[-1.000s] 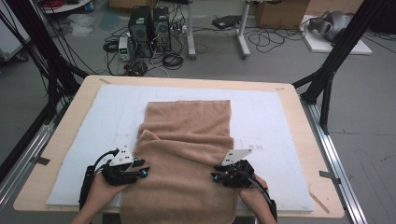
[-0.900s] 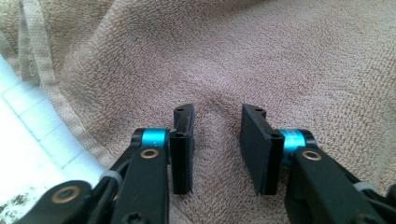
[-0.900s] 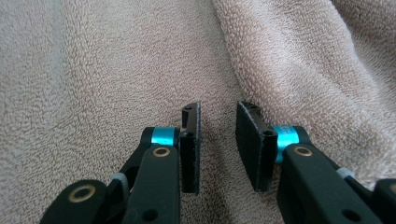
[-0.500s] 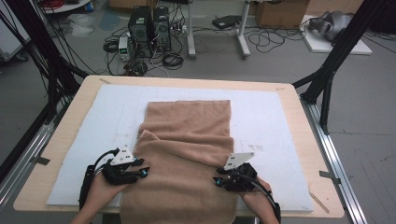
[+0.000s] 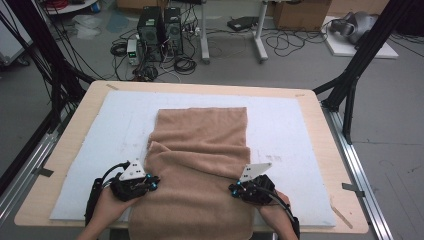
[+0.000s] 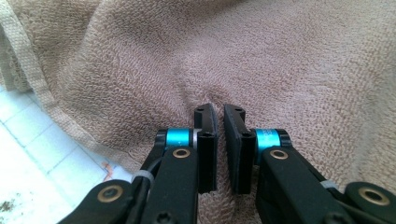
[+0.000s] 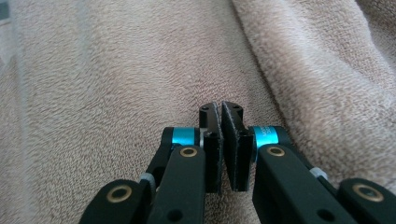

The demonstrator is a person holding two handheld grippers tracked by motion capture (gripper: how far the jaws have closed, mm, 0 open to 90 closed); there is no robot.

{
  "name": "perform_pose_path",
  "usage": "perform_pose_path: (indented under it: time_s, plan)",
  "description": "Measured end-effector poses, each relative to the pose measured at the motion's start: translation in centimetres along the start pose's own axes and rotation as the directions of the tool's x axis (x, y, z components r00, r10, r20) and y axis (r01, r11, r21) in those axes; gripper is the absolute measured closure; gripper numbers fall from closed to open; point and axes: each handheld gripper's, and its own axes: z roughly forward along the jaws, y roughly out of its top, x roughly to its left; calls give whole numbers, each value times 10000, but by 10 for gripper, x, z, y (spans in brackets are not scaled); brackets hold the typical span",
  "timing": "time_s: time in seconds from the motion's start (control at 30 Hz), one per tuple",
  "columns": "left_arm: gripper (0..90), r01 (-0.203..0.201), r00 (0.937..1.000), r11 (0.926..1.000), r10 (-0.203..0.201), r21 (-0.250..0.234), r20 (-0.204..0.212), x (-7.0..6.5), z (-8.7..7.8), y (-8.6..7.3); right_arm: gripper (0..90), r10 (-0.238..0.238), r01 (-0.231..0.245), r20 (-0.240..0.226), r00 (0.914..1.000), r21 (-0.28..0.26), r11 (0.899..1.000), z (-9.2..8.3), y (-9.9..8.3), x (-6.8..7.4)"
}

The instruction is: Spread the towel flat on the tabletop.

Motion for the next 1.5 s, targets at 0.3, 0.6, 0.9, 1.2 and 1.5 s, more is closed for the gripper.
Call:
perform_pose_path:
  time_s: [0.3, 0.6, 0.9, 1.2, 1.5]
  plan:
    - [842, -706, 9970, 9963, 720, -487, 272, -31, -36, -6, 868, -417, 388, -581, 9974, -511, 9979, -30, -4, 35]
    - [633, -1157, 9907, 9913, 1197, -626, 646, -49, -64, -7, 724, -781, 674, -882, 9930, -1187, 9906, -61, 4, 56]
    - [615, -367, 9993, 9993, 367, 59, 28, -13, -18, -7, 571, -70, 70, 8, 10000, -119, 9999, -19, 3, 12]
    - [855, -401, 9992, 9992, 401, 68, 4, -8, -7, -2, 863, 242, -228, -728, 9971, 193, 9996, 1, -2, -6]
    - [857, -314, 9890, 9959, 187, -850, -1468, 24, 3, 37, 862, 168, -144, 1244, 9921, -201, 9997, -7, 34, -39]
